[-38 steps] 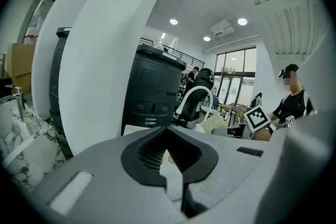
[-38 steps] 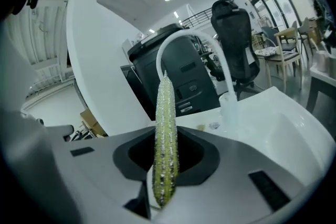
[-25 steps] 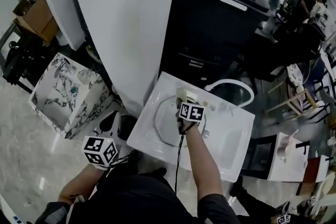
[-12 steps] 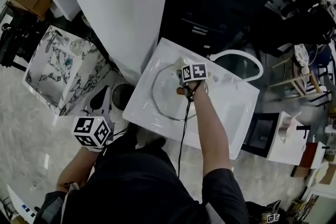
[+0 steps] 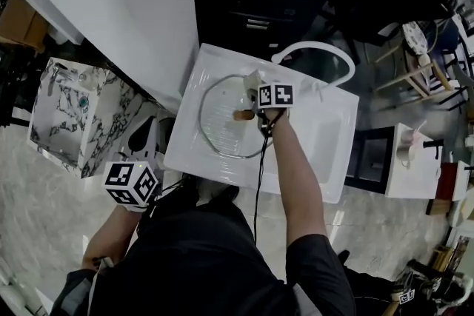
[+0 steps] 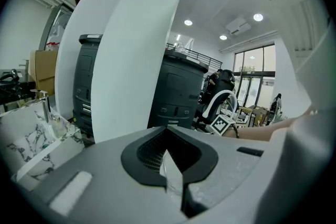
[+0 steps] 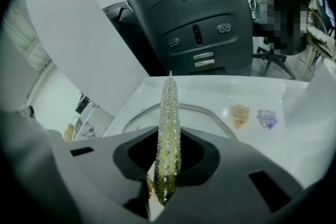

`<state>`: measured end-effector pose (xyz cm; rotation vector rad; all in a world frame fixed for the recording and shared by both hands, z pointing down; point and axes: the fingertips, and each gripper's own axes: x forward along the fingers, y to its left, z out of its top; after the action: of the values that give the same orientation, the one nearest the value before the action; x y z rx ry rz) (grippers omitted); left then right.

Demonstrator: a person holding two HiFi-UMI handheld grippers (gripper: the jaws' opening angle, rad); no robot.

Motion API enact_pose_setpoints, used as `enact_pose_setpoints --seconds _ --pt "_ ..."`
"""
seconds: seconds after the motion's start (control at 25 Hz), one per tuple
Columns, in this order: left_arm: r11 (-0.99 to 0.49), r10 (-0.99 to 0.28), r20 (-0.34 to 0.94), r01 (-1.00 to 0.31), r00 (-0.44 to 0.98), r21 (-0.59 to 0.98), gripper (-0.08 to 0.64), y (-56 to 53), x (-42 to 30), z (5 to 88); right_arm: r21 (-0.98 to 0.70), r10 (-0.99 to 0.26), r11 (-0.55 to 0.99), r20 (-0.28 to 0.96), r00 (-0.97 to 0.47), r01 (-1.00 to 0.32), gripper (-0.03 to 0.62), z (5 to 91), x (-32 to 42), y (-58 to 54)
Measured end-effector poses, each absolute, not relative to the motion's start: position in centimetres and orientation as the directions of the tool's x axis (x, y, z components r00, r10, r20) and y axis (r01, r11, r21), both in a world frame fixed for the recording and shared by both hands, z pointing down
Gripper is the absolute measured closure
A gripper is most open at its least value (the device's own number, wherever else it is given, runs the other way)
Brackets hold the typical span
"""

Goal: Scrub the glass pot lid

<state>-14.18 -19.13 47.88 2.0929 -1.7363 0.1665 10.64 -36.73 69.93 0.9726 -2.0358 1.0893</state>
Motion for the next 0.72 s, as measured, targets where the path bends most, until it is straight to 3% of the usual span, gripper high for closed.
enact_pose_setpoints --seconds 0.72 --pt "-0.4 -0.816 0.355 -0.889 0.456 0.223 0.56 -20.2 -2.2 47.6 -0.476 -0.532 0.065 0.727 -0.434 -0.877 0.526 71.8 26.3 -30.4"
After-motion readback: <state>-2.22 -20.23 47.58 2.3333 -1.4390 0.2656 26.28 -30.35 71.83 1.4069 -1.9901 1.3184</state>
